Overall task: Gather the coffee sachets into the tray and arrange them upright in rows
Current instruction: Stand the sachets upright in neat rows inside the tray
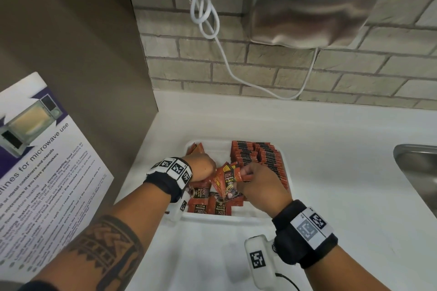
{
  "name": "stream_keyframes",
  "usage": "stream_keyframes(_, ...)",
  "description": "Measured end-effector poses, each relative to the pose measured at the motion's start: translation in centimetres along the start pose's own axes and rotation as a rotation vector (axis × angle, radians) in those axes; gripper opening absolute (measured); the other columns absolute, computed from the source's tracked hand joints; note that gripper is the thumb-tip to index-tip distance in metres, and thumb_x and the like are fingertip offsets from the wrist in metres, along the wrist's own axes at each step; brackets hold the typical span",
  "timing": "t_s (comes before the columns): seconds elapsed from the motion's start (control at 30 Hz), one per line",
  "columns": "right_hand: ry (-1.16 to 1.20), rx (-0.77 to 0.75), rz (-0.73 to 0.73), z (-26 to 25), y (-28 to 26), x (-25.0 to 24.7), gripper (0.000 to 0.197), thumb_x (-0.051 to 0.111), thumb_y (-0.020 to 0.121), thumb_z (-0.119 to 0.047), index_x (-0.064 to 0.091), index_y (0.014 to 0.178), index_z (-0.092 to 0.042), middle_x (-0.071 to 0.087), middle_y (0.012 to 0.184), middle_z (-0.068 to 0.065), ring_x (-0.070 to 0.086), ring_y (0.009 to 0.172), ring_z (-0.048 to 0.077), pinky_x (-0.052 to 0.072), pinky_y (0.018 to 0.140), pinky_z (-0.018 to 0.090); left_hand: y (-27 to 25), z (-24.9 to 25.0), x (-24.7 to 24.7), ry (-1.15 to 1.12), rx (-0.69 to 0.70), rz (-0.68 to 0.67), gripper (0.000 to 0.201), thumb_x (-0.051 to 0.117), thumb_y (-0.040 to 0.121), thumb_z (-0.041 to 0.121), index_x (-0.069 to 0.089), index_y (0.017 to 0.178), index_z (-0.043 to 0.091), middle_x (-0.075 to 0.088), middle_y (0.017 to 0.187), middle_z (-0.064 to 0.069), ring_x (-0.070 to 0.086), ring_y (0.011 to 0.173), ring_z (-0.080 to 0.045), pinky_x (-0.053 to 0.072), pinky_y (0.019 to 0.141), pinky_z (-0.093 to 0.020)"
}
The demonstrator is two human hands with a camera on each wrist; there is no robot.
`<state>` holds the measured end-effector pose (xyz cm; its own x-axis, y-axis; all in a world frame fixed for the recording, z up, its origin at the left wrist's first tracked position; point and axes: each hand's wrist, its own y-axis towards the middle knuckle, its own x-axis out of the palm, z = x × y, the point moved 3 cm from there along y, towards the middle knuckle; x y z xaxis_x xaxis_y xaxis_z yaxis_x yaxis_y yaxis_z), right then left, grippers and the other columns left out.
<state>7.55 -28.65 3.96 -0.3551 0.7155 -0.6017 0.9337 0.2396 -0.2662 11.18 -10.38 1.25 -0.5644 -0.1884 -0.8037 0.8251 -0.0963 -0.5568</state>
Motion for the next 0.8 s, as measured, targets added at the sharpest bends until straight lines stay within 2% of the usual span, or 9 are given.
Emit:
stream_keyframes(0.17,0.026,-0.012,0.0,0.0,0.2,-0.2,0.014,0.071,0.089,-0.016,0.059,0.092,-0.022,0.065,0.094,-0.006,0.064,0.076,0.01,0.048,0.058,0.02,-0.2,-0.5,-0.8,-0.215,0.028,0.104,0.038,0.041,0.099,0.002,0.069,0.125,0.009,0.065,0.13,-0.009,0.06,0.115,-0.025,0.046,0.099,-0.03)
stream_keyframes(0.3,0.127,-0.039,0.03,-0.6,0.9,-1.1,0.017,0.073,0.089,-0.02,0.06,0.1,-0.021,0.066,0.104,-0.006,0.067,0.089,0.012,0.053,0.063,0.022,-0.9,-0.9,-1.9,-0.727,0.067,0.232,0.029,0.044,0.105,0.021,0.071,0.113,0.014,0.07,0.106,-0.011,0.06,0.071,-0.018,0.047,0.06,-0.025)
stream_keyframes(0.33,0.157,-0.052,0.029,-0.9,0.9,-1.4,0.018,0.074,0.089,-0.021,0.061,0.102,-0.02,0.066,0.105,-0.007,0.066,0.09,0.011,0.052,0.064,0.021,-1.2,-0.9,-2.0,-0.883,0.075,0.225,0.032,0.041,0.107,0.03,0.068,0.116,0.015,0.069,0.104,-0.012,0.062,0.071,-0.021,0.048,0.059,-0.026)
stream_keyframes(0.4,0.243,-0.082,0.02,-1.5,1.1,-2.0,0.02,0.073,0.091,-0.021,0.062,0.107,-0.018,0.069,0.106,-0.006,0.069,0.091,0.012,0.055,0.069,0.023,-1.9,-0.4,-1.7,-1.209,0.114,0.124,0.044,0.043,0.105,0.046,0.062,0.127,0.014,0.069,0.114,-0.021,0.069,0.095,-0.036,0.057,0.074,-0.035)
stream_keyframes(0.47,0.329,-0.1,0.012,-2.2,1.4,-2.4,0.022,0.071,0.092,-0.019,0.062,0.113,-0.015,0.071,0.11,-0.001,0.072,0.093,0.015,0.06,0.077,0.029,-2.3,0.3,-1.1,-1.437,0.172,-0.003,0.052,0.048,0.099,0.053,0.059,0.133,0.016,0.066,0.125,-0.022,0.065,0.114,-0.042,0.059,0.082,-0.048)
stream_keyframes(0.53,0.331,-0.121,0.019,-2.7,1.8,-2.6,0.026,0.067,0.095,-0.018,0.057,0.119,-0.013,0.071,0.113,0.001,0.07,0.096,0.015,0.059,0.081,0.031,-2.8,1.2,-0.8,-1.588,0.257,-0.083,0.054,0.049,0.096,0.051,0.056,0.135,0.015,0.066,0.126,-0.02,0.065,0.113,-0.043,0.059,0.078,-0.052)
stream_keyframes(0.67,0.303,-0.127,-0.002,-3.1,2.6,-2.3,0.028,0.058,0.099,-0.019,0.047,0.124,-0.015,0.068,0.112,0.002,0.066,0.096,0.012,0.053,0.074,0.023,-3.3,2.6,-0.9,-1.807,0.355,-0.088,0.044,0.051,0.095,0.036,0.057,0.134,0.017,0.066,0.123,-0.017,0.069,0.101,-0.035,0.058,0.079,-0.059)
stream_keyframes(0.73,0.327,-0.114,0.002,-3.1,2.9,-2.1,0.033,0.058,0.099,-0.019,0.045,0.129,-0.015,0.069,0.114,0.002,0.067,0.101,0.015,0.055,0.085,0.031,-3.4,3.0,-0.9,-1.872,0.4,-0.081,0.043,0.053,0.094,0.032,0.059,0.134,0.02,0.062,0.134,-0.02,0.065,0.108,-0.039,0.057,0.082,-0.059)
stream_keyframes(0.8,0.336,-0.115,0.006,-2.9,3.1,-2.0,0.033,0.058,0.099,-0.019,0.046,0.13,-0.015,0.068,0.112,-0.001,0.066,0.102,0.014,0.054,0.084,0.027,-3.5,3.2,-1.0,-1.908,0.459,-0.064,0.044,0.05,0.097,0.028,0.056,0.14,0.023,0.058,0.14,-0.018,0.062,0.115,-0.04,0.057,0.084,-0.058)
